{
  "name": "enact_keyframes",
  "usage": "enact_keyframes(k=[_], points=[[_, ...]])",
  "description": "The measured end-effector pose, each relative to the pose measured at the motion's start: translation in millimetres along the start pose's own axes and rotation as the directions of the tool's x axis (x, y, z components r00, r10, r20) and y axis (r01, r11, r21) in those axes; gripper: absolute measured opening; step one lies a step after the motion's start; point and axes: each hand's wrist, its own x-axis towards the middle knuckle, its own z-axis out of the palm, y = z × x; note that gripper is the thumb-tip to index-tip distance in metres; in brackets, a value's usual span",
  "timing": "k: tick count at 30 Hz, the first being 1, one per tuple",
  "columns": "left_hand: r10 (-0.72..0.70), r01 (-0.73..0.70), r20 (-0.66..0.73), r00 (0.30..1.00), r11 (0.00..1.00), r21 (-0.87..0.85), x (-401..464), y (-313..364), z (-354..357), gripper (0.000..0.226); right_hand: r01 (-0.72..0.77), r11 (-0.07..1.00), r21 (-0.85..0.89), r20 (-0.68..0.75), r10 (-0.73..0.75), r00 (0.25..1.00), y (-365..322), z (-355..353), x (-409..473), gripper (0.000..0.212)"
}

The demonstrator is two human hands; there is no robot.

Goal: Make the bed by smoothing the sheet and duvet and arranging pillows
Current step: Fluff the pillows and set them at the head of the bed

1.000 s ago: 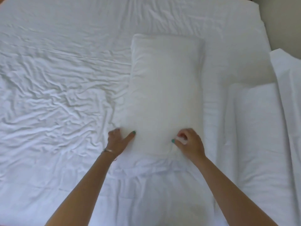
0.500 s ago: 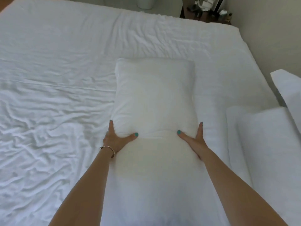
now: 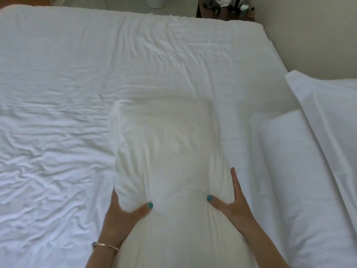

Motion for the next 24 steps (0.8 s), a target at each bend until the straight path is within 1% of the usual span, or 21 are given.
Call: enact_keyframes(k=[2,3,5,6,7,9,10,12,14,16,19,21,23,24], points=[[-0.163,0.144,0.149,0.975,0.981,0.130,-10.3,-34.6,-3.8,0.141,-0.104,0.994,-0.017,0.065,0.105,0.992,24.4,-0.5,-11.7,0.112],[-0.203,0.173,0.197,0.959,0.972,0.161,-9.5,-45.4,-9.6,0.152,-0.140,0.990,-0.015,0.070,0.141,0.988,33.8,-2.3,-11.4,0.115],[-0.205,0.190,0.192,0.960,0.977,0.093,1.3,-51.9,-22.1,0.161,-0.153,0.988,0.002,0.034,0.153,0.988,41.2,-4.5,-4.0,0.124],[-0.201,0.197,0.154,0.967,0.979,0.046,7.9,-49.4,-25.0,0.160,-0.137,0.991,0.008,0.027,0.136,0.990,39.3,-3.6,0.0,0.129],[-0.178,0.178,0.145,0.973,0.984,0.012,12.5,-44.3,-24.1,0.157,-0.116,0.993,0.026,0.042,0.115,0.993,33.7,-1.0,2.0,0.133],[-0.089,0.087,0.200,0.976,0.996,0.016,5.6,-20.2,-9.8,0.140,-0.085,0.995,0.051,0.097,0.080,0.992,14.6,8.1,-4.6,0.135],[-0.018,0.015,0.209,0.978,1.000,0.012,-0.6,-9.7,-1.4,0.127,-0.046,0.997,0.067,0.097,0.039,0.995,4.9,11.9,-11.3,0.133],[0.100,-0.100,0.177,0.979,0.995,-0.007,-13.3,19.3,6.1,0.098,0.010,0.997,0.072,0.046,-0.013,0.999,-16.3,10.3,-25.4,0.128],[0.180,-0.176,0.125,0.976,0.984,-0.043,-29.5,42.8,-0.1,0.082,0.040,0.997,0.061,-0.025,-0.038,0.999,-38.4,-3.6,-46.6,0.122],[0.272,-0.266,0.081,0.959,0.961,-0.073,-53.5,68.5,-10.5,0.072,0.139,0.988,0.060,-0.085,-0.134,0.987,-58.8,-21.3,-73.8,0.116],[0.432,-0.426,0.034,0.901,0.897,-0.120,-96.8,117.5,-23.0,0.069,0.290,0.957,0.023,-0.150,-0.284,0.947,-96.4,-47.0,-122.9,0.112],[0.533,-0.525,0.011,0.846,0.837,-0.157,-126.7,151.2,-29.4,0.073,0.382,0.924,0.025,-0.192,-0.371,0.909,-119.3,-67.6,-156.5,0.112],[0.621,-0.616,-0.024,0.784,0.771,-0.164,-155.5,187.9,-34.6,0.094,0.458,0.889,0.016,-0.245,-0.441,0.864,-143.9,-91.1,-186.6,0.110],[0.674,-0.668,-0.031,0.738,0.725,-0.167,-171.0,208.0,-33.6,0.104,0.489,0.872,0.012,-0.279,-0.467,0.839,-154.8,-107.5,-202.6,0.108]])
